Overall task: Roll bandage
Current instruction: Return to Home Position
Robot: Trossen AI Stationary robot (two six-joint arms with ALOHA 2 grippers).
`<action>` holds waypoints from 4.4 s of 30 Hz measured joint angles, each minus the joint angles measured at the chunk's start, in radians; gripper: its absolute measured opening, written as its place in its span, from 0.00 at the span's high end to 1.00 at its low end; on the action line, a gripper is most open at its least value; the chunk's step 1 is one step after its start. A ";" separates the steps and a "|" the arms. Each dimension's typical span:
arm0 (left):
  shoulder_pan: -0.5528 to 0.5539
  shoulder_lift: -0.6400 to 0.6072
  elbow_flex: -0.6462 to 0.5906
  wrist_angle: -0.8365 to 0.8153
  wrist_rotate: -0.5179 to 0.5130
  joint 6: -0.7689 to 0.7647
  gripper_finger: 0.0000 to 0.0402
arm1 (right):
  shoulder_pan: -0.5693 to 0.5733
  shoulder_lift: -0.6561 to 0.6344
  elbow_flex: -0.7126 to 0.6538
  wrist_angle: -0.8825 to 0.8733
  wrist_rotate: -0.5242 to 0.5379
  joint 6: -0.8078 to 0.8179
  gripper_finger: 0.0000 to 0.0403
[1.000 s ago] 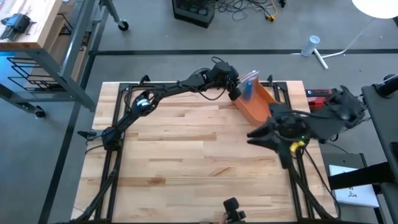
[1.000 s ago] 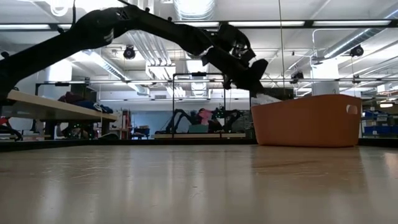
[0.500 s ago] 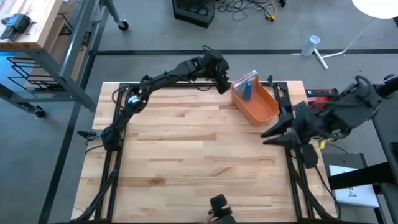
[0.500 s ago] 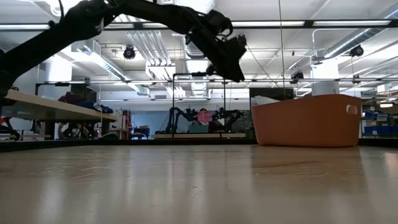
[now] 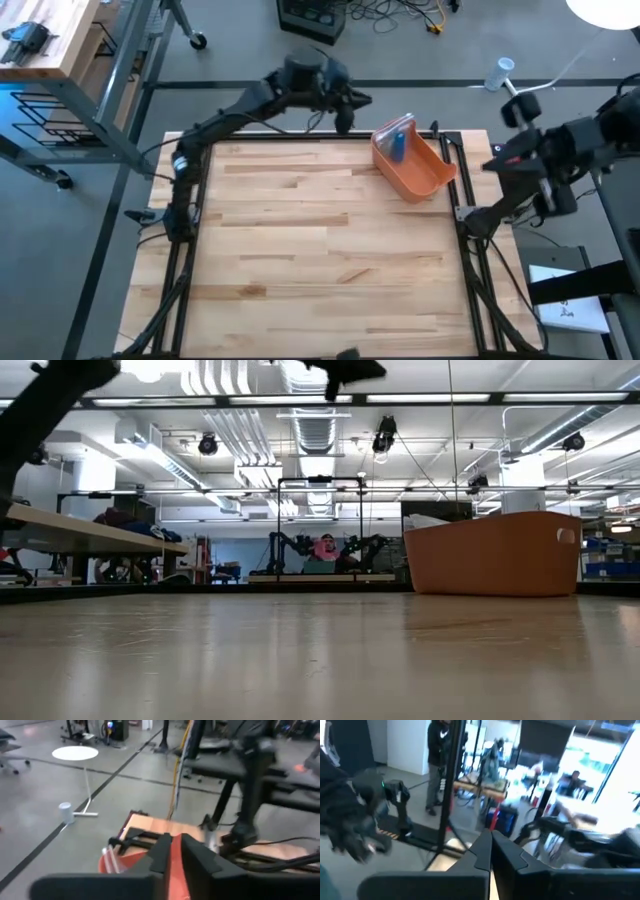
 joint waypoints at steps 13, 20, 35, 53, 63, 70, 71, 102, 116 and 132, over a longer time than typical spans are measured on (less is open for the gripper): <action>-0.074 -0.296 -0.040 -0.082 -0.077 -0.228 0.97 | -0.141 -0.266 -0.525 0.179 -0.017 0.044 1.00; -0.082 -0.425 -0.052 -0.198 0.090 -0.352 0.99 | -0.165 -0.468 -1.096 0.529 -0.006 0.234 1.00; -0.365 -1.037 -0.719 -0.230 -0.369 -0.293 0.98 | -0.316 -0.806 -1.514 0.802 -0.159 0.305 1.00; -0.493 -1.805 -1.572 0.204 -0.381 -0.210 0.99 | -0.316 -1.012 -1.549 0.600 -0.090 0.457 1.00; -0.493 -2.061 -2.021 0.562 -0.457 -0.096 0.97 | -0.316 -1.056 -1.816 0.860 0.307 0.510 1.00; -0.493 -2.047 -2.279 0.941 -0.430 -0.069 0.95 | -0.321 -1.078 -1.893 0.994 0.067 0.524 1.00; -0.493 -2.053 -2.316 0.998 -0.430 -0.070 0.95 | -0.331 -1.104 -1.906 0.995 0.022 0.496 1.00; -0.492 -2.057 -2.320 0.752 -0.527 -0.135 0.89 | -0.712 -1.250 -2.330 1.425 -0.484 0.520 1.00; -0.493 -2.013 -2.321 0.694 -0.475 0.009 0.88 | -0.712 -1.188 -2.327 1.137 -0.485 0.296 1.00; -0.493 -1.946 -2.321 0.600 -0.455 -0.058 0.88 | -0.712 -1.181 -2.317 1.134 -0.487 0.297 1.00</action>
